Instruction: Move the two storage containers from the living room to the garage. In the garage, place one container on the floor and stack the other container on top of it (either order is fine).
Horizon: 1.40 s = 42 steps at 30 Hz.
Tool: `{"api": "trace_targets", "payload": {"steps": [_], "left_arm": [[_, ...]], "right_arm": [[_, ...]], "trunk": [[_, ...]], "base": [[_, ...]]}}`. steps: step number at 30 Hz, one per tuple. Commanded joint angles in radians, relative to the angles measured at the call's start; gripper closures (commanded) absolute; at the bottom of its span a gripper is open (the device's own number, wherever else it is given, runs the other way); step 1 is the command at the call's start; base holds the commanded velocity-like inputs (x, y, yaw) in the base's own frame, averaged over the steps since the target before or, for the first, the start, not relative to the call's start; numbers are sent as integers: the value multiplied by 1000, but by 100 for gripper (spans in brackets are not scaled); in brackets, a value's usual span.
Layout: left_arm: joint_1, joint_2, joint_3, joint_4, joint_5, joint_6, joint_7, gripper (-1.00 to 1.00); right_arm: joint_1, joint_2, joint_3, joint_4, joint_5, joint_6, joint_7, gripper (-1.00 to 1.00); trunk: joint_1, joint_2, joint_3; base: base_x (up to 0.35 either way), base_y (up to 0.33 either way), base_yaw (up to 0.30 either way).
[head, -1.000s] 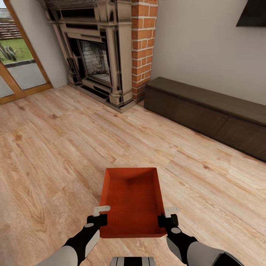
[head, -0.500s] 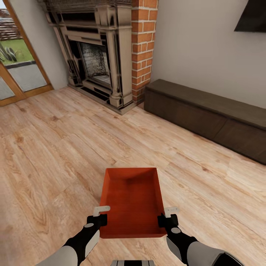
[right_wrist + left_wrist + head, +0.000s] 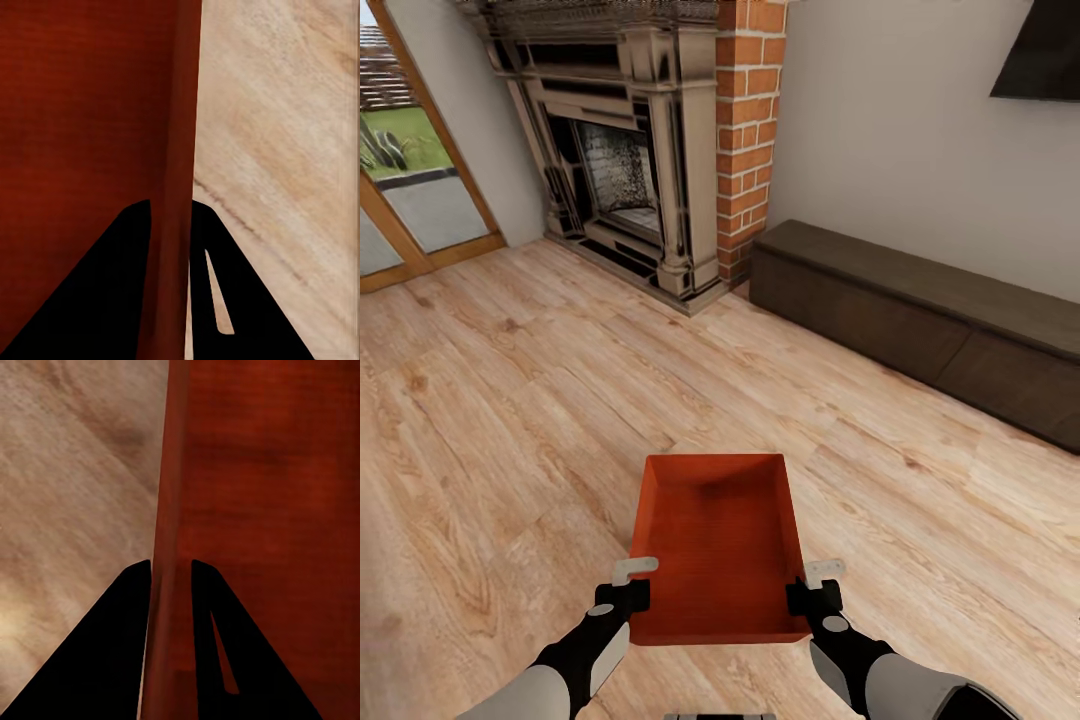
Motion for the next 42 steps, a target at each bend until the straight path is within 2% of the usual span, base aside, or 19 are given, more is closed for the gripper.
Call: {"api": "trace_targets", "payload": {"steps": [1, 42], "left_arm": [[0, 1, 2, -2, -4, -2, 14, 100], [-1, 2, 2, -4, -4, -2, 14, 100]], "right_arm": [[-1, 0, -16, 4, -26, -7, -8, 100], [-1, 8, -17, 5, -26, -7, -10, 100]], "trunk": [[-4, 7, 3], [-161, 294, 131]], "base": [[0, 0, 0], [0, 0, 0]]}}
